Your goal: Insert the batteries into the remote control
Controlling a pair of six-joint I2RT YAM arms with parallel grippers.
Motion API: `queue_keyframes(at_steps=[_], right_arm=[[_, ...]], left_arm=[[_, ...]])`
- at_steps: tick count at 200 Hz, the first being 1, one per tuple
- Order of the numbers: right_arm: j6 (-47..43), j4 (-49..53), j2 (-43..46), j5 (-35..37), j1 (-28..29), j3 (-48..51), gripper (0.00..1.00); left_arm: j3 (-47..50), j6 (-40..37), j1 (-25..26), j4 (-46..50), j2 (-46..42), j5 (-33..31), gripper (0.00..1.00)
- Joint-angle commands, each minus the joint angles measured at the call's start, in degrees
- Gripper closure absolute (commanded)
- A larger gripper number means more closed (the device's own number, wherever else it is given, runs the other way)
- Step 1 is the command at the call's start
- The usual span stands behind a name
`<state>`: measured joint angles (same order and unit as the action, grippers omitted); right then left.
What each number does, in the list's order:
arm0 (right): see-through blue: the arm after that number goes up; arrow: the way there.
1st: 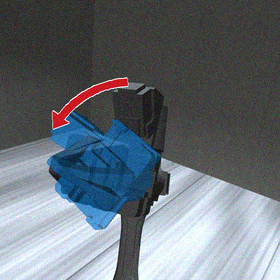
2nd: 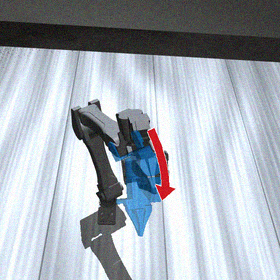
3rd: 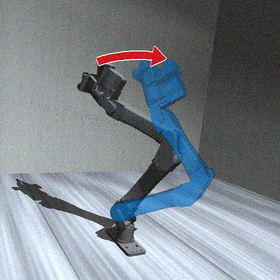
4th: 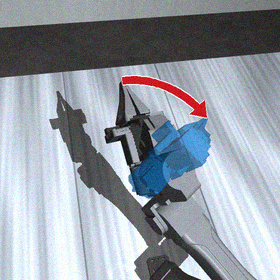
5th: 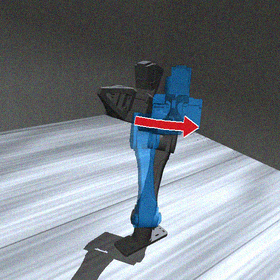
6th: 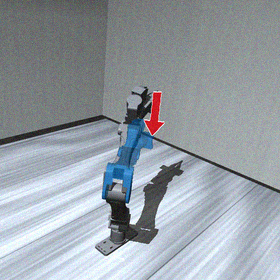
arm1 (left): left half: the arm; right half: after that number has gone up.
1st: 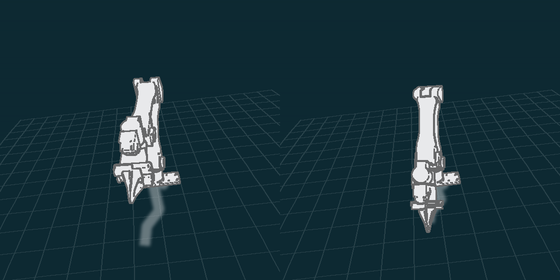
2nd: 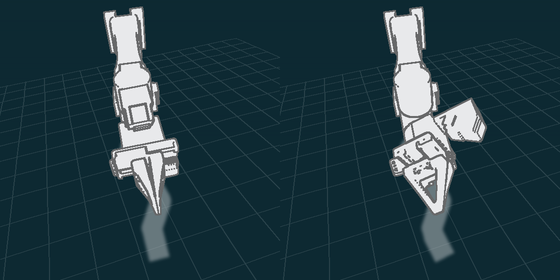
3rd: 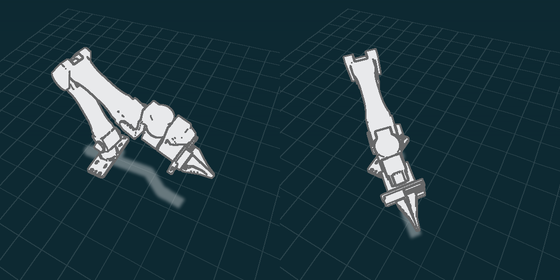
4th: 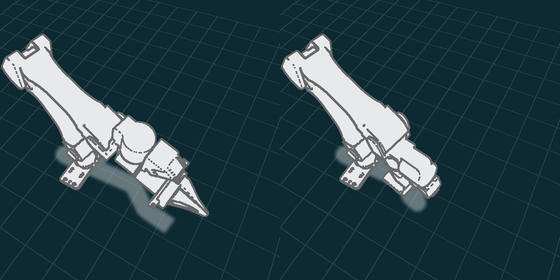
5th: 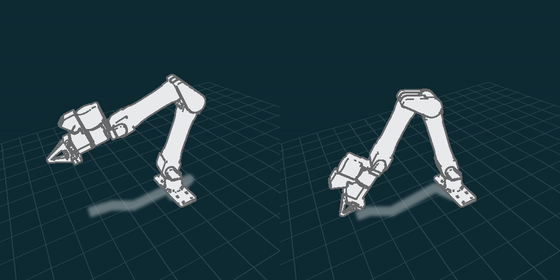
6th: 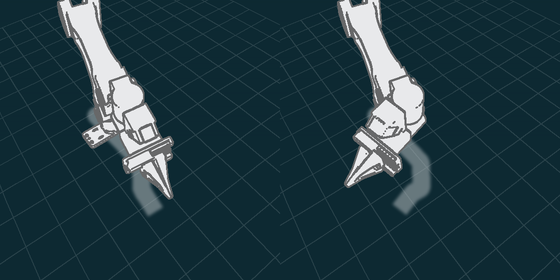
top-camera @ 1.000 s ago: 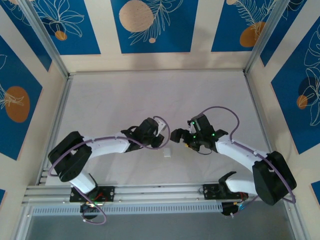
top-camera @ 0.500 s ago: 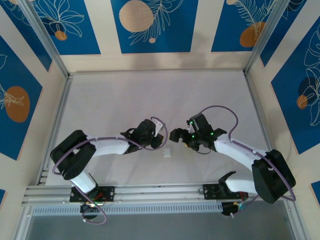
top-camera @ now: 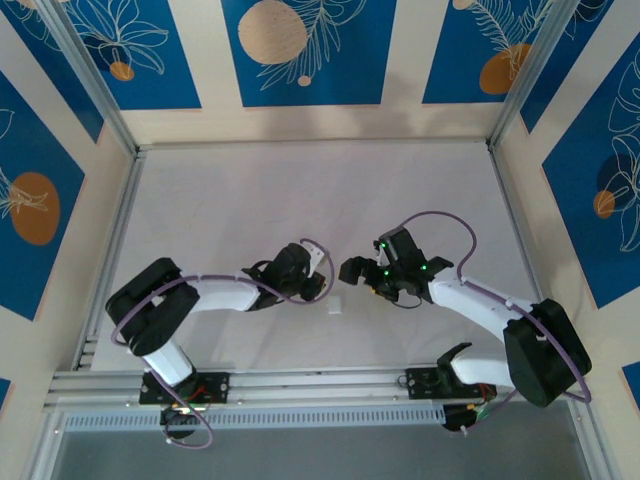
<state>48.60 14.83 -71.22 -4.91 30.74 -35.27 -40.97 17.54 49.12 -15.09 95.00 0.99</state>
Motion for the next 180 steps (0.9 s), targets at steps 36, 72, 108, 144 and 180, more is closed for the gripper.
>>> queue_keyframes(at_steps=[36, 72, 108, 144, 180], right_arm=[[0.7, 0.7, -1.3, 0.1, 0.4, -1.2, 0.01], [0.6, 0.3, -1.9, -0.1, 0.4, -1.2, 0.01], [0.6, 0.1, -2.2, 0.0, 0.3, -1.1, 0.01], [0.5, -0.3, -2.4, 0.0, 0.5, -0.9, 0.01], [0.3, -0.2, -2.6, 0.2, 0.7, -1.5, 0.01]], left_arm=[[1.3, -0.5, -0.4, -1.3, 0.4, 0.5, 0.96], [1.6, -0.6, -0.4, -0.8, 0.0, 0.8, 0.94], [1.8, -0.7, -0.2, 0.6, -0.6, 0.9, 0.89], [2.0, -0.6, -0.2, 2.2, -1.8, 0.5, 0.75], [1.9, 0.2, -0.2, 3.9, -4.0, -0.4, 0.71]])
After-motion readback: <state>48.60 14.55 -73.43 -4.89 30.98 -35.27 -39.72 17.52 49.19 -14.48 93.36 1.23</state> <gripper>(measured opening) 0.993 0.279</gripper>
